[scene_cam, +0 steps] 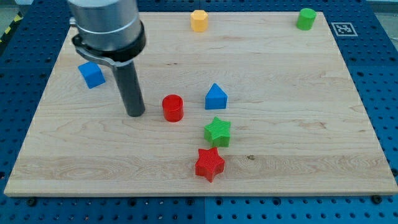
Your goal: Drag the red circle to the bottom of the triangle
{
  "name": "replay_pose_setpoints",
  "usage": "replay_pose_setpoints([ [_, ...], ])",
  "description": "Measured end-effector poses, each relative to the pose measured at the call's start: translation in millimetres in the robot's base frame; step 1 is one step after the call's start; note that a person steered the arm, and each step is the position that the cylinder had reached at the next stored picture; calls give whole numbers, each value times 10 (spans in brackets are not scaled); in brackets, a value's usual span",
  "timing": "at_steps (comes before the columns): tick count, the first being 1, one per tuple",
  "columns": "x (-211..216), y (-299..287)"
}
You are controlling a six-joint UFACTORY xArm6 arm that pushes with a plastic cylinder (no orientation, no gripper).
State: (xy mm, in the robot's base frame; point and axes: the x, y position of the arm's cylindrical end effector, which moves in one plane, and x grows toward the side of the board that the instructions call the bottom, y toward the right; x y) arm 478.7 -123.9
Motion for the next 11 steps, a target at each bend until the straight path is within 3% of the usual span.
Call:
replay_pose_setpoints([
  [5,78,881],
  [9,149,1078],
  [10,149,768],
  [11,87,-90],
])
